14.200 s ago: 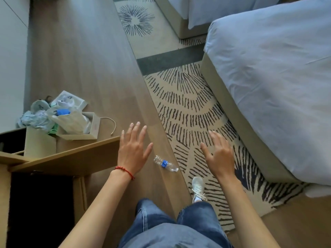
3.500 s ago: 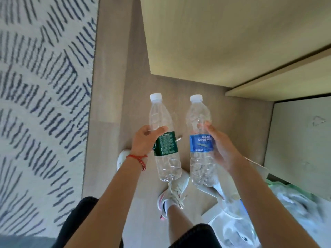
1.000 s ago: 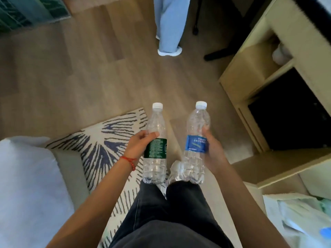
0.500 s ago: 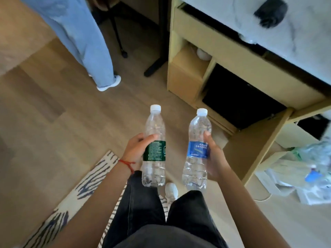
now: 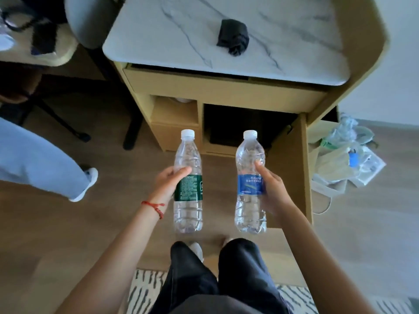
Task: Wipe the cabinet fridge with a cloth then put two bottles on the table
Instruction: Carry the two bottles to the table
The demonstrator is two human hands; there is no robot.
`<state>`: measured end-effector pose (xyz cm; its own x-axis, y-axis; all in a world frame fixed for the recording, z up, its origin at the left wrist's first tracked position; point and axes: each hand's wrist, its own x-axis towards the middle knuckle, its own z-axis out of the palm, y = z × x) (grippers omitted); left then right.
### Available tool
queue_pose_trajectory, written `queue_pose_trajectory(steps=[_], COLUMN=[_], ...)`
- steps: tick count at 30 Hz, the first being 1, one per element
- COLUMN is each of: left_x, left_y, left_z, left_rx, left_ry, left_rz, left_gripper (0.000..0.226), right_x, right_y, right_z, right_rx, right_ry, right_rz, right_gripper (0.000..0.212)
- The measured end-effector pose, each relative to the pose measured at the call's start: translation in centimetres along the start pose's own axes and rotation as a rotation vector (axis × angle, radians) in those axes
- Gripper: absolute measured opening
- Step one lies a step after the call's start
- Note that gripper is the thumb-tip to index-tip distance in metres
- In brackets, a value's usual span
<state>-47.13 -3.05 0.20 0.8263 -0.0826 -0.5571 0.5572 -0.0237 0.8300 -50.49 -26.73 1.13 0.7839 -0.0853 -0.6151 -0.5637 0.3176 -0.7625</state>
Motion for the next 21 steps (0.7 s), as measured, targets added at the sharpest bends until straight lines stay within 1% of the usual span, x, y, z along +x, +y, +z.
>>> queue_pose_trajectory(steps=[2,3,6,10,12,14,16,19,21], left_x=[1.6,2.5,5.4,9.3,11.2,13.0,14.5,17.0,18.7], left_y=[1.7,2.6,5.6,9.7,11.8,13.8,15.6,18.3,20.1], left_z=[0.8,1.3,3.6,7.3,9.0,10.7,12.3,14.3,15.3], left_rx=[0.035,0.06,0.113,0.144,0.154,0.147,0.118,0.081,0.065], left_ry=[-0.04,-0.061,-0.13,-0.216,-0.22,-0.214,-0.2,-0.162,-0.141], left_rz=[0.043,0.06,0.111,0.179,0.215,0.222,0.231,0.257,0.271], left_gripper=[0.074,0.074,0.065,0.063,0.07,0.076,0.067,0.06,0.056], right_x=[0.7,1.0,2.6,5.6,7.1,8.4,9.6,11.5,12.8], right_y=[-1.6,-2.6,-5.6,-9.9,-12.4,-14.9,-17.3,-20.9,-23.0], right_z=[-0.4,-0.7,-1.8,-3.6,-4.4,-5.1,-6.0,-7.0,-7.5], right_rx=[-0.003,-0.005,0.004,0.044,0.044,0.035,0.003,-0.018,-0.01], right_ry=[0.042,0.067,0.115,0.153,0.152,0.148,0.168,0.185,0.203], right_rz=[-0.042,-0.061,-0.126,-0.187,-0.214,-0.238,-0.241,-0.258,-0.284], right_gripper=[0.036,0.034,0.035,0.025,0.024,0.037,0.048,0.046,0.039])
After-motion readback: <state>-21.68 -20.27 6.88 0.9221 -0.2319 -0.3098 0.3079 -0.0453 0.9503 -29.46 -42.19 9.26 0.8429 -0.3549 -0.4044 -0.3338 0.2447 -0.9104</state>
